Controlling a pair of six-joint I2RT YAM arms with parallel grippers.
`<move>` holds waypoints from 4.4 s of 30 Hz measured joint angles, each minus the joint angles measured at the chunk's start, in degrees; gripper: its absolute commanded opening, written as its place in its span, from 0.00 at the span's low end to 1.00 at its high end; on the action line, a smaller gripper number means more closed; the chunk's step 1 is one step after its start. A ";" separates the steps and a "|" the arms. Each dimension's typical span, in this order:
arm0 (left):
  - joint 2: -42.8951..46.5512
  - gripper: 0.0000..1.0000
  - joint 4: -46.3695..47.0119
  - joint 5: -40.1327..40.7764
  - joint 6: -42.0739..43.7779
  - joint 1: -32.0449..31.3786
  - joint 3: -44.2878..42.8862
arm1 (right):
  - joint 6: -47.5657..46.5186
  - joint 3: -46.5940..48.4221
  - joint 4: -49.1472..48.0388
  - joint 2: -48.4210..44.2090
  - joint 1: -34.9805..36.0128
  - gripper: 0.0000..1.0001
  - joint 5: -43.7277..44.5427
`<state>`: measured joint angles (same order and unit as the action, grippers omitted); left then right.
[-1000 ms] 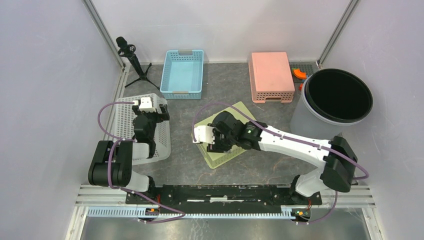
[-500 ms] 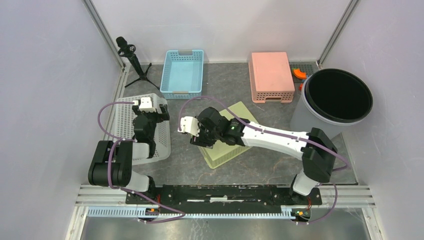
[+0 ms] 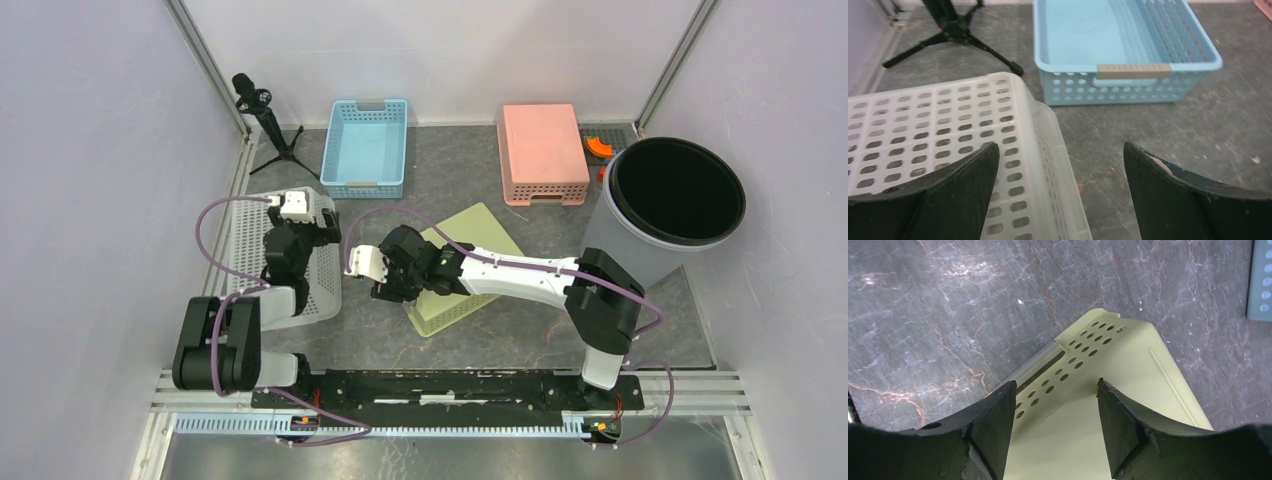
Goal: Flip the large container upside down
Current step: Move the container to the center of the board.
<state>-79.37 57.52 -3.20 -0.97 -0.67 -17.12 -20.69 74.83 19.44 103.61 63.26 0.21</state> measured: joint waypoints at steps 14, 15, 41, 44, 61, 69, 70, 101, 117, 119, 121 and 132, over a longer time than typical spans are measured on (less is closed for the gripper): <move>29.97 1.00 -49.94 -10.60 13.79 -0.09 -13.31 | -9.51 -8.09 -0.20 -6.95 -0.15 0.60 -17.05; 31.23 1.00 -52.94 -10.58 14.99 -0.09 -14.08 | -10.62 -9.05 -0.07 -7.76 -0.11 0.60 -17.86; 35.41 0.98 -83.30 3.52 23.52 -0.42 -14.25 | -21.94 -18.84 8.94 -19.74 0.37 0.60 -22.36; 37.75 0.96 -85.88 3.61 25.55 -0.44 -13.97 | -22.10 -18.82 9.01 -19.74 0.37 0.60 -22.43; 44.30 0.97 -95.17 5.25 32.63 -0.44 -12.79 | -23.58 -18.38 11.39 -20.11 0.37 0.60 -22.73; 44.54 1.00 -96.32 5.57 32.92 -0.48 -14.05 | -24.20 -18.40 13.25 -21.07 0.37 0.61 -21.73; 44.68 1.00 -96.78 5.18 32.89 -0.48 -14.82 | -24.26 -18.45 13.62 -21.27 0.39 0.61 -21.27; 61.88 1.00 -100.10 -6.29 21.09 -0.48 -23.65 | -40.72 -25.35 32.02 -42.51 -16.41 0.70 -3.76; 59.58 1.00 -97.44 0.52 16.61 -0.48 -22.88 | -42.97 -32.85 15.54 -38.05 -24.92 0.71 1.90; 59.93 1.00 -96.89 1.20 16.59 -0.48 -22.25 | -42.32 -33.03 12.68 -36.33 -24.94 0.71 2.75; 60.08 1.00 -96.35 1.66 16.52 -0.48 -21.79 | -41.86 -33.20 9.57 -34.38 -25.03 0.71 3.56; 60.11 0.99 -93.64 5.25 15.63 -0.48 -19.91 | -38.62 -29.00 -2.69 -24.04 -25.09 0.71 8.33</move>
<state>-19.27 -36.12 2.04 14.66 -1.15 -37.04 -59.31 45.82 16.75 79.57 38.17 8.54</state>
